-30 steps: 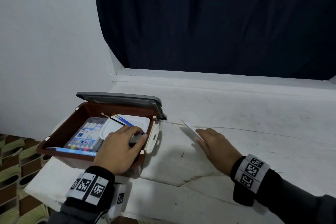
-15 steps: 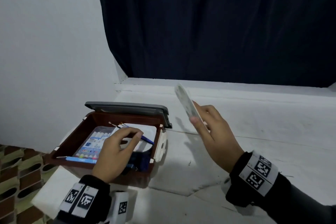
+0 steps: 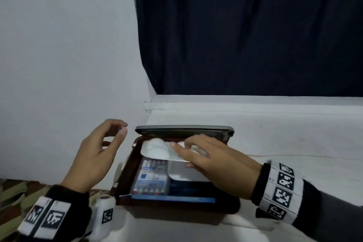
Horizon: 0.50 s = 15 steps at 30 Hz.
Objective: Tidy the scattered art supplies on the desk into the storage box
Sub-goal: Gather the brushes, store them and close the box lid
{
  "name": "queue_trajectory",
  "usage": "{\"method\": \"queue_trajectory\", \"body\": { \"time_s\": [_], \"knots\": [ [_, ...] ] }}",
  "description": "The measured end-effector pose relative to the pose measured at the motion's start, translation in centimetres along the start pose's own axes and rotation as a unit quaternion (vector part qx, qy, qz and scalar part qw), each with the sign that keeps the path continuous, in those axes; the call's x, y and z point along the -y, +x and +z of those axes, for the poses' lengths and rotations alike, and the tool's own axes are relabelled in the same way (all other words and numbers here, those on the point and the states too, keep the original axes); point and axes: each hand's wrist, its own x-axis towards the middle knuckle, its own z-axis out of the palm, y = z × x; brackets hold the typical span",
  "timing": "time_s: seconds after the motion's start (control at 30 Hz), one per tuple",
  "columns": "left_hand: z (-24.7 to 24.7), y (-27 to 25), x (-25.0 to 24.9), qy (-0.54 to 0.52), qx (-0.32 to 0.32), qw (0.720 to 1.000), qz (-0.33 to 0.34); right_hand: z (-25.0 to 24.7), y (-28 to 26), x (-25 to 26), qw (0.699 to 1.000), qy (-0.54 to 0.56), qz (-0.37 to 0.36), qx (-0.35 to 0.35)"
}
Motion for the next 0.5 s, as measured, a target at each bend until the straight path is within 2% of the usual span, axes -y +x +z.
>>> {"method": "queue_trajectory", "body": {
  "time_s": [0.13,0.27,0.3,0.4,0.5],
  "knots": [
    [-0.6,2.4,2.6,0.054,0.114,0.992,0.016,1.4,2.3,1.4,0.989,0.092,0.084,0.078],
    [0.1,5.3,4.4,0.124,0.203,0.968,0.08,4.2,1.6,1.0,0.989,-0.016,0.069,0.131],
    [0.5,5.9,4.7,0.143,0.226,0.959,0.093,4.9,1.5,0.8,0.986,-0.018,0.071,0.149],
    [1.5,7.7,5.9,0.214,0.294,0.924,0.12,5.4,1.4,0.9,0.969,0.027,0.136,0.206],
    [2.3,8.6,7.0,0.242,0.336,0.902,0.121,5.9,0.6,0.7,0.955,0.037,0.148,0.254]
  ]
}}
